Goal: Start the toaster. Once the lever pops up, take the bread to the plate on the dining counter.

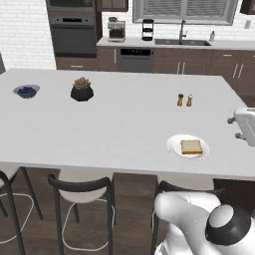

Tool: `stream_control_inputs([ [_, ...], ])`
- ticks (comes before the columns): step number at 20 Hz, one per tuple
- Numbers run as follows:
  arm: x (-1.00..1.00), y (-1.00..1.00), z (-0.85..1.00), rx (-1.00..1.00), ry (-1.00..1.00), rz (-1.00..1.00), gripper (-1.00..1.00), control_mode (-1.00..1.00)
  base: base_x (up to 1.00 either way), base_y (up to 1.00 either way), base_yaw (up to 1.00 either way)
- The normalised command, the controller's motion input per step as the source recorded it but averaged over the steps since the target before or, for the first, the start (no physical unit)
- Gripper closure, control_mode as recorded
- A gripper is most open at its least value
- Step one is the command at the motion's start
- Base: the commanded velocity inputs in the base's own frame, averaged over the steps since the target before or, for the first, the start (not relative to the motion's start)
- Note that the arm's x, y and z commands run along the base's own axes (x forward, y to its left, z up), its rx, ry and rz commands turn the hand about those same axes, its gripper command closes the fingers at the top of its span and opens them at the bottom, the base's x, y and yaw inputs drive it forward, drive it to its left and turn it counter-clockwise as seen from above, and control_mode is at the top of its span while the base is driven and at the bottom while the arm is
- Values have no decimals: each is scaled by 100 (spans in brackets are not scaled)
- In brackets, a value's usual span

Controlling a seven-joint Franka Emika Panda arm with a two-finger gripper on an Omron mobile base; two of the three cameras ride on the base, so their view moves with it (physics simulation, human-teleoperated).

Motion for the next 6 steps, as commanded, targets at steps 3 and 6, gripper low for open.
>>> stream_control_inputs([
  [3,-46,73,31,18,-41,4,-100,-100,0,0,0],
  [6,-8,98,15,16,-44,1,-100,-100,0,0,0],
])
